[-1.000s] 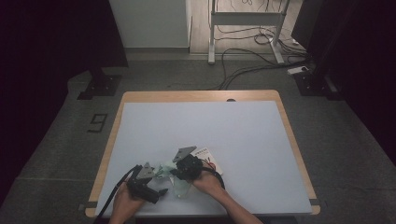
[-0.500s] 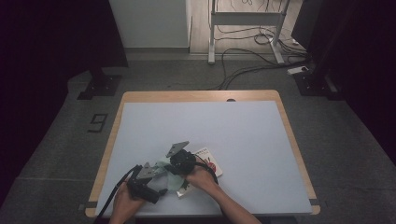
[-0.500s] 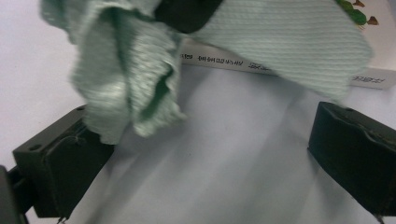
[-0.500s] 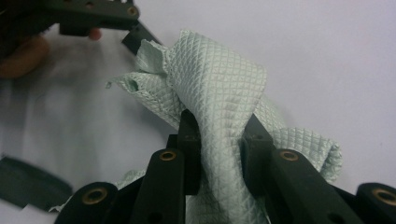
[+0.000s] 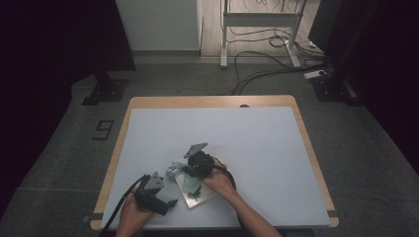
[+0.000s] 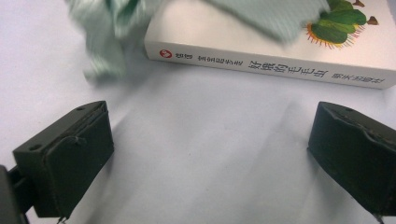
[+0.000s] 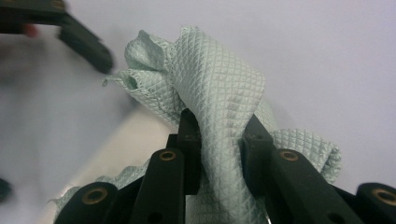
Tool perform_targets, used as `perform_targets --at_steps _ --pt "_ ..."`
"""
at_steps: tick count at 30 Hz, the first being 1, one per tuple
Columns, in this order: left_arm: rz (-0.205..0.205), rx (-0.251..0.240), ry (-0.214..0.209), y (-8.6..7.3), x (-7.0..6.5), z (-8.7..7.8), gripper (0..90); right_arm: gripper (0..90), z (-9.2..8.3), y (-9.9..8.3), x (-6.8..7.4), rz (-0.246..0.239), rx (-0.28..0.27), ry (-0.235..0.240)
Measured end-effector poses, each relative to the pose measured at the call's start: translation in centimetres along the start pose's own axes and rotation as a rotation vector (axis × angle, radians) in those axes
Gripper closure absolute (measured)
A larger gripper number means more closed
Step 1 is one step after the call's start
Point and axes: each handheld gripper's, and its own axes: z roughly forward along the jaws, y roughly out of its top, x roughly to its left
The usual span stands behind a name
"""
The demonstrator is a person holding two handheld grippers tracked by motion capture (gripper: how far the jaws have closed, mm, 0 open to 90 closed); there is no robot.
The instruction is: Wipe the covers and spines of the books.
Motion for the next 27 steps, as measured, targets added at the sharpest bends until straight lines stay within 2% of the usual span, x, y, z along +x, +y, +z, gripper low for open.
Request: perform_targets --at_steps 6,8,10,15,22,27 --pt "-0.001 -0.001 -0.001 0.0 0.0 0.0 0.0 72.8 -1.4 -1.4 -2.7 0.054 -0.002 -0.054" --pt "-0.001 -0.001 -0.001 0.0 0.0 0.0 0.0 72.8 -2.1 -2.2 -4.0 0.078 -0.003 -0.080" --pt "-0.001 -0.001 -0.001 0.0 0.0 0.0 0.0 72.8 -2.3 -2.3 -4.2 0.088 -0.001 -0.086" --pt "0.000 0.000 0.000 0.0 0.0 0.0 0.0 72.8 -3.4 -3.4 -6.2 0.125 0.005 -0.140" --pt "0.000 0.000 0.000 0.0 0.0 0.0 0.0 72.8 -4.5 -4.6 -8.1 0.180 -0.002 -0.167" --pt "0.000 0.000 0.000 0.0 0.0 0.0 0.0 72.8 -4.8 -4.5 -7.9 0.171 -0.007 -0.174"
